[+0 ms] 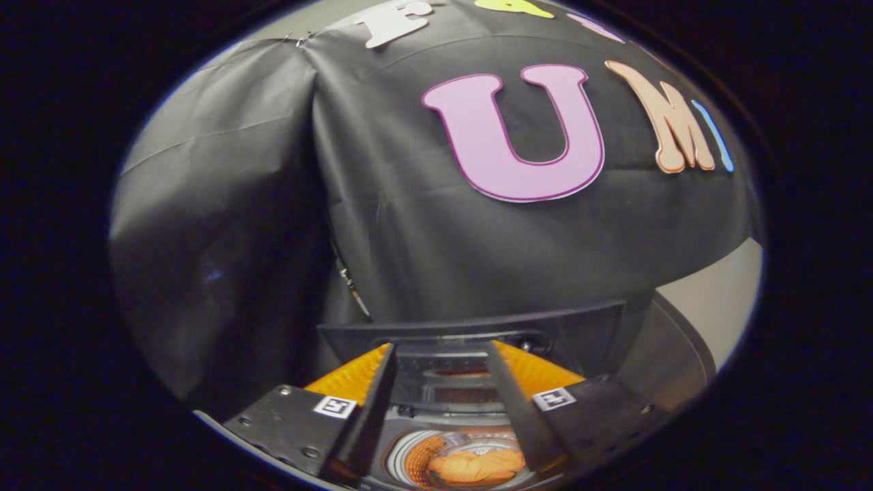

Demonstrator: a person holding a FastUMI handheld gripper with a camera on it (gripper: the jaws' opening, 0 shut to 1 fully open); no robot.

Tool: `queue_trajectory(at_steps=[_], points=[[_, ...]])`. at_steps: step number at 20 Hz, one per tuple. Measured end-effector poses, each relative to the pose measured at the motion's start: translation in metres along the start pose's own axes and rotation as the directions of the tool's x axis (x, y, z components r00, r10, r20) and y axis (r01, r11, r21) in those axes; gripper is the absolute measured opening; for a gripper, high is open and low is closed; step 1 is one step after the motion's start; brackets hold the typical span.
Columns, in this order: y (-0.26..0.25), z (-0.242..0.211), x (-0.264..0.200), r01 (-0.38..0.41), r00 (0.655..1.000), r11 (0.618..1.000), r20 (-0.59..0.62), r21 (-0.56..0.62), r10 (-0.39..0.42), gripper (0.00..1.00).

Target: Put the clothes into the washing machine and then close the washing machine lid.

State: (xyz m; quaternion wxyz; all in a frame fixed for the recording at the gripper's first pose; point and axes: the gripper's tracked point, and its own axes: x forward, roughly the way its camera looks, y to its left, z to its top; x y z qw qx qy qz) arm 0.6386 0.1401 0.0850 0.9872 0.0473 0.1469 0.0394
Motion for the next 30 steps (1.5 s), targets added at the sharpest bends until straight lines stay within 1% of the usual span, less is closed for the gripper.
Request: queue_trajectory(at_steps=[2,5,6,7,8,9,10,12,13,14,15,16,17,18,25,30], points=[[-0.005,0.002,0.019,0.035,0.999,0.999,-0.013,-0.019,-0.035,0.75],[-0.022,0.0,0.042,0.123,0.991,0.992,-0.046,-0.031,-0.125,0.97],[-0.023,0.002,0.049,0.136,0.99,0.99,-0.042,-0.022,-0.137,0.94],[-0.023,0.006,0.054,0.147,0.988,0.989,-0.047,-0.016,-0.148,0.94],[-0.022,0.015,0.056,0.145,0.989,0.989,-0.024,-0.018,-0.145,0.93],[-0.014,0.023,0.06,0.122,0.992,0.992,0.02,-0.027,-0.121,0.94],[-0.012,0.03,0.06,0.135,0.991,0.989,0.03,-0.057,-0.133,0.94],[-0.018,0.025,0.062,0.17,0.985,0.975,0.007,-0.142,-0.17,0.96],[-0.018,0.01,0.061,0.176,0.981,0.97,-0.052,-0.169,-0.187,0.97],[-0.016,-0.001,0.055,0.165,0.976,0.973,-0.114,-0.162,-0.184,0.97],[-0.013,0.013,0.058,0.177,0.982,0.974,-0.034,-0.141,-0.184,0.97],[-0.017,0.006,0.064,0.182,0.98,0.973,-0.05,-0.14,-0.19,0.97],[-0.017,0.006,0.057,0.179,0.98,0.971,-0.053,-0.156,-0.189,0.98],[-0.018,0.01,0.062,0.178,0.982,0.972,-0.038,-0.15,-0.186,0.98],[-0.017,0.004,0.063,0.152,0.981,0.977,-0.096,-0.148,-0.167,0.98],[-0.018,0.005,0.063,0.143,0.983,0.978,-0.093,-0.148,-0.158,0.98]])
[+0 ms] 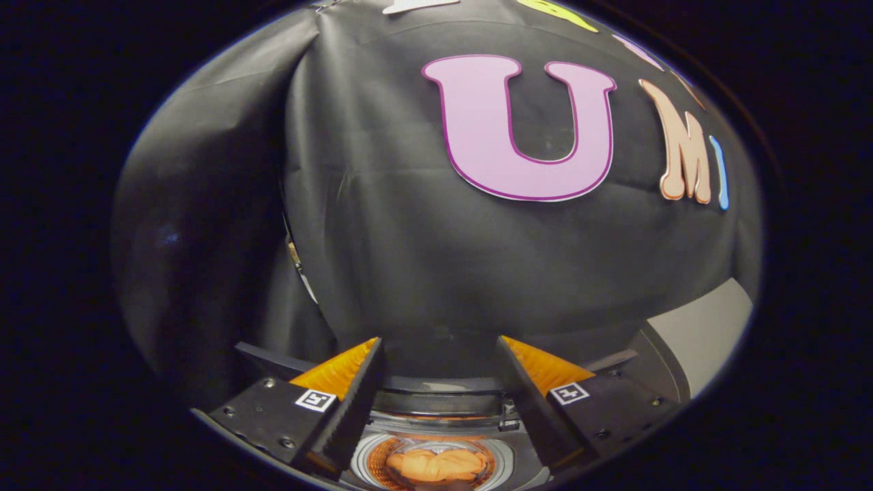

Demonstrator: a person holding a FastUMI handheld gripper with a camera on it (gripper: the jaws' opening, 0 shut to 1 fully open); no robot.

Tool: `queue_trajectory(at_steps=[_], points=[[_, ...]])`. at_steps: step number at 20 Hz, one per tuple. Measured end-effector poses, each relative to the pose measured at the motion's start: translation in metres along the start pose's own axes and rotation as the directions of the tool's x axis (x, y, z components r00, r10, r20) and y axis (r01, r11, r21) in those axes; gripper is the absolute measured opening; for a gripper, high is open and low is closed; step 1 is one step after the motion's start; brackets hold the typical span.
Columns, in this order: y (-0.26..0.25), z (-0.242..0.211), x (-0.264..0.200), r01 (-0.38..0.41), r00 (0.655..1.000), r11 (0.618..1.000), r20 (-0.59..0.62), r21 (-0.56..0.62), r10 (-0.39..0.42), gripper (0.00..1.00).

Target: Put the clothes into the washing machine and then close the washing machine lid.

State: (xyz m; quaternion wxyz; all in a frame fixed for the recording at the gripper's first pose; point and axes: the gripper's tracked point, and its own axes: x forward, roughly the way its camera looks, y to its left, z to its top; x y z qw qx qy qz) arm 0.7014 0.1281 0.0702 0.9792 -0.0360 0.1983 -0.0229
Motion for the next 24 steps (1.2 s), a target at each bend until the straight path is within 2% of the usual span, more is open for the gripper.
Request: queue_trajectory(at_steps=[16,21,24], points=[[-0.0025,0.0008,0.0035,-0.03,0.999,1.0,-0.032,-0.002,0.03,0.97],[-0.0035,0.0023,0.0064,-0.03,0.999,0.999,-0.035,-0.041,0.029,0.97],[-0.0033,0.0021,0.0043,-0.027,1.0,1.0,-0.011,-0.01,0.026,0.96]])
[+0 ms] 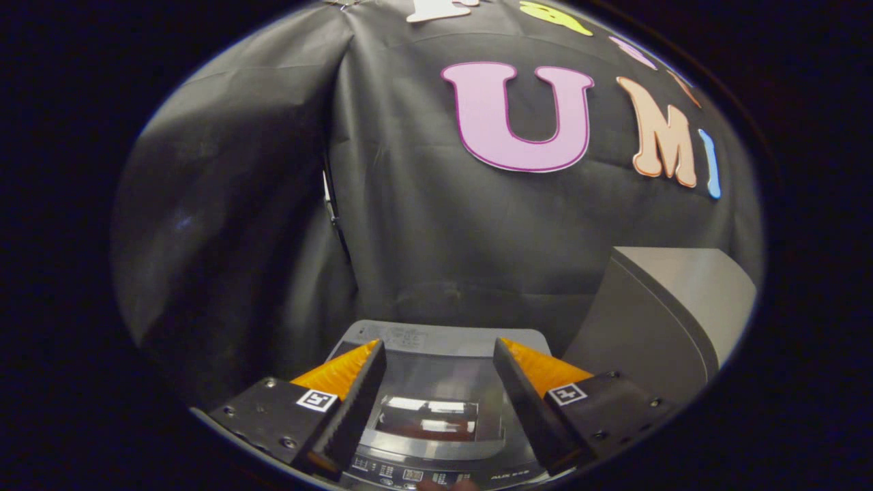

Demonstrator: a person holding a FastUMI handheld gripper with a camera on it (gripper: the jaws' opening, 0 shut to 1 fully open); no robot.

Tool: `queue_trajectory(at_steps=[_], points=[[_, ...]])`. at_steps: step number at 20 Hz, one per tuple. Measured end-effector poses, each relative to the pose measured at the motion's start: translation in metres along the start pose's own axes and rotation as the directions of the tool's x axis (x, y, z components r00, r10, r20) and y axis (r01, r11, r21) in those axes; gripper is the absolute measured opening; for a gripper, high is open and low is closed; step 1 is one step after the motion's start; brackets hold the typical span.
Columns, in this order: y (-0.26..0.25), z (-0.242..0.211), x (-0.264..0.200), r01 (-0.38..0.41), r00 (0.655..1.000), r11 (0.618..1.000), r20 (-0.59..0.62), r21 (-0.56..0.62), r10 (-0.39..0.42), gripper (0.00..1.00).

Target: Put the clothes into the washing machine and then close the washing machine lid.

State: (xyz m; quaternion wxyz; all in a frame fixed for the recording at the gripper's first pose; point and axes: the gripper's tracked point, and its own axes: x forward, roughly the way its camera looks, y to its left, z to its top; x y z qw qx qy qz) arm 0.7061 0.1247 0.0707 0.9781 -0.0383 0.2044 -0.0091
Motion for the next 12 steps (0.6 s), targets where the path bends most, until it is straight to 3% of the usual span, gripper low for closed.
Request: queue_trajectory(at_steps=[12], points=[[0.0024,0.0064,-0.0041,-0.066,0.993,0.996,0.106,0.055,0.06,0.97]])
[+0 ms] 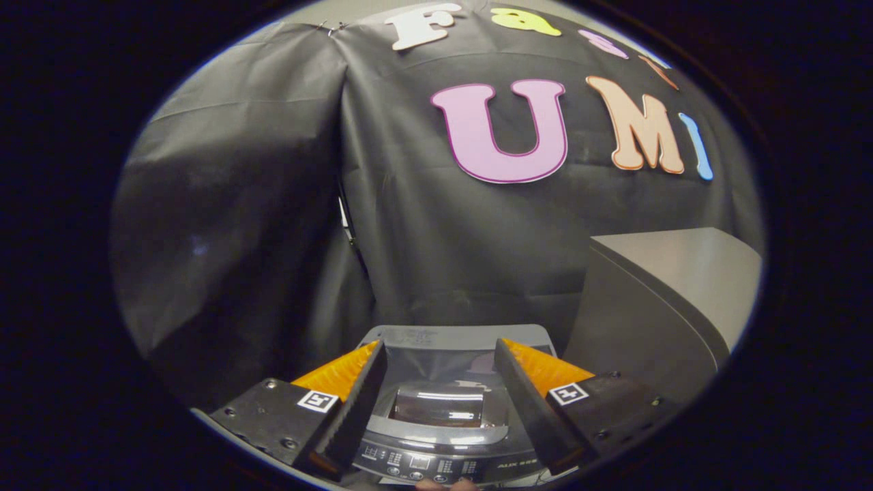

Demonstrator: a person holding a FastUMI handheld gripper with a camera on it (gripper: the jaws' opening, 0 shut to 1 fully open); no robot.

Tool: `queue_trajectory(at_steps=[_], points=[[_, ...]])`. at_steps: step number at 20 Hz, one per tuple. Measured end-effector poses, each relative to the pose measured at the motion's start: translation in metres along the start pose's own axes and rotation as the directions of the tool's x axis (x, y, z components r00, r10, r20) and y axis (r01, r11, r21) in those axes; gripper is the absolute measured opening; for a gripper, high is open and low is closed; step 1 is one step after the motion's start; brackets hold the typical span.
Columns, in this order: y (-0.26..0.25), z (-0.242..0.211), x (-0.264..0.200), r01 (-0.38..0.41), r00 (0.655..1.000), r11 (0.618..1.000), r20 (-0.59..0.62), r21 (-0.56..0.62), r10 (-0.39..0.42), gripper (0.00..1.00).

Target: Put the clothes into the washing machine and then close the washing machine lid.

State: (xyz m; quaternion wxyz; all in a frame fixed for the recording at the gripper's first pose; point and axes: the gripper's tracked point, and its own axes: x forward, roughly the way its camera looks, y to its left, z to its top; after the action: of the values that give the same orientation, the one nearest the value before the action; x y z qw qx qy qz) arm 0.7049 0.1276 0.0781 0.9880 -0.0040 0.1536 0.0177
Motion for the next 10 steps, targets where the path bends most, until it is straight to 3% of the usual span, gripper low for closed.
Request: queue_trajectory(at_steps=[10], points=[[0.005,-0.008,-0.033,-0.022,0.998,0.999,0.059,0.03,0.02,0.97]])
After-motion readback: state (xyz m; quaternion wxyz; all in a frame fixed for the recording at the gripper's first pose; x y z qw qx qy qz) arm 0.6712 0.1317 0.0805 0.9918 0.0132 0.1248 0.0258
